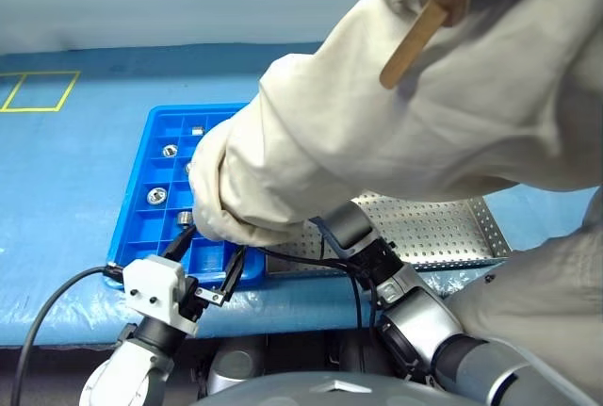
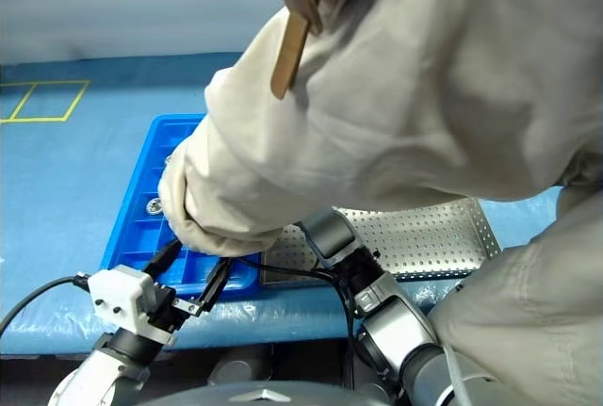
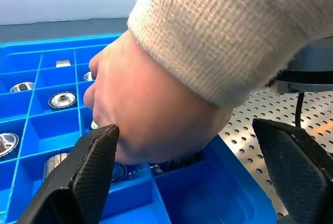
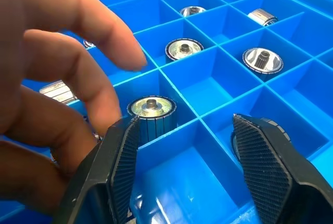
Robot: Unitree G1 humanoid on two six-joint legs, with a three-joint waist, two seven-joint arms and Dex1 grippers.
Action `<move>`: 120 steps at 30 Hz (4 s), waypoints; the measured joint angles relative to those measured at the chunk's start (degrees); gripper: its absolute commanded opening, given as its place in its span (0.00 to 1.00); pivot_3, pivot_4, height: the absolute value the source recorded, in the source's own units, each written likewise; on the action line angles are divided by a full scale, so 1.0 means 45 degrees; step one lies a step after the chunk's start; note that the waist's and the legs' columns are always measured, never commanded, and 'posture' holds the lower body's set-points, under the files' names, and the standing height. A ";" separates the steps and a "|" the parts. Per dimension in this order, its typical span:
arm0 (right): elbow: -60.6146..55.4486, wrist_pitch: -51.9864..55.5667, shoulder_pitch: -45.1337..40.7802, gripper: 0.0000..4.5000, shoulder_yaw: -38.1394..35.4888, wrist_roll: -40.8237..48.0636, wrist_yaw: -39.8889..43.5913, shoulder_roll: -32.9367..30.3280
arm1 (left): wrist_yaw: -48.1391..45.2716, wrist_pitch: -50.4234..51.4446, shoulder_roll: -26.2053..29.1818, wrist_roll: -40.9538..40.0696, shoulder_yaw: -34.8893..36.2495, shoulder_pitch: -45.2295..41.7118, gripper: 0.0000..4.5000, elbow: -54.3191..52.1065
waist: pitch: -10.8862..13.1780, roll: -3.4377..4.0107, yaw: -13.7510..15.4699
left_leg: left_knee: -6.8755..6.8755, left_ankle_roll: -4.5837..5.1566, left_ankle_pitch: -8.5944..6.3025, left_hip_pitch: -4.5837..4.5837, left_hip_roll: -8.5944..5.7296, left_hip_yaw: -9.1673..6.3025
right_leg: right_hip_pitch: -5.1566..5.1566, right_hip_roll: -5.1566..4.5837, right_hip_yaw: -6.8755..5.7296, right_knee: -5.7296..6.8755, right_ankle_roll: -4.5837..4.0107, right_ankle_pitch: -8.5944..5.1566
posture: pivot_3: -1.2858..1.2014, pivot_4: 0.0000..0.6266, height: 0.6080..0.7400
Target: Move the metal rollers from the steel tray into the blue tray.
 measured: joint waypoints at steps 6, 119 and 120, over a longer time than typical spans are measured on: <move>0.0001 0.0023 0.0003 0.67 -0.0037 0.0015 -0.0004 0.0041 | -0.0074 0.0022 0.0009 -0.0009 -0.0139 0.0005 1.00 0.0000 | 0.0001 0.0002 -0.0006 | -0.0003 0.0000 0.0000 0.0000 0.0000 0.0000 | -0.0001 0.0000 -0.0001 0.0000 -0.0001 -0.0002 | 0.69 0.24 1.00; -0.0050 -0.0009 0.0037 0.67 0.0083 -0.0171 0.0208 0.0002 | -0.0100 0.0174 0.0003 0.0007 -0.0225 -0.0187 1.00 0.0002 | 0.0003 0.0004 -0.0021 | -0.0004 -0.0001 -0.0001 -0.0002 0.0000 -0.0005 | -0.0003 0.0000 -0.0004 -0.0002 -0.0001 -0.0005 | 0.69 0.24 1.00; -0.0050 -0.0009 0.0037 0.67 0.0084 -0.0171 0.0209 0.0003 | -0.0099 0.0175 0.0003 0.0008 -0.0225 -0.0189 1.00 0.0002 | 0.0004 0.0005 -0.0023 | -0.0006 -0.0001 -0.0001 -0.0002 0.0000 -0.0006 | -0.0003 0.0000 -0.0004 -0.0002 -0.0001 -0.0005 | 0.69 0.24 1.00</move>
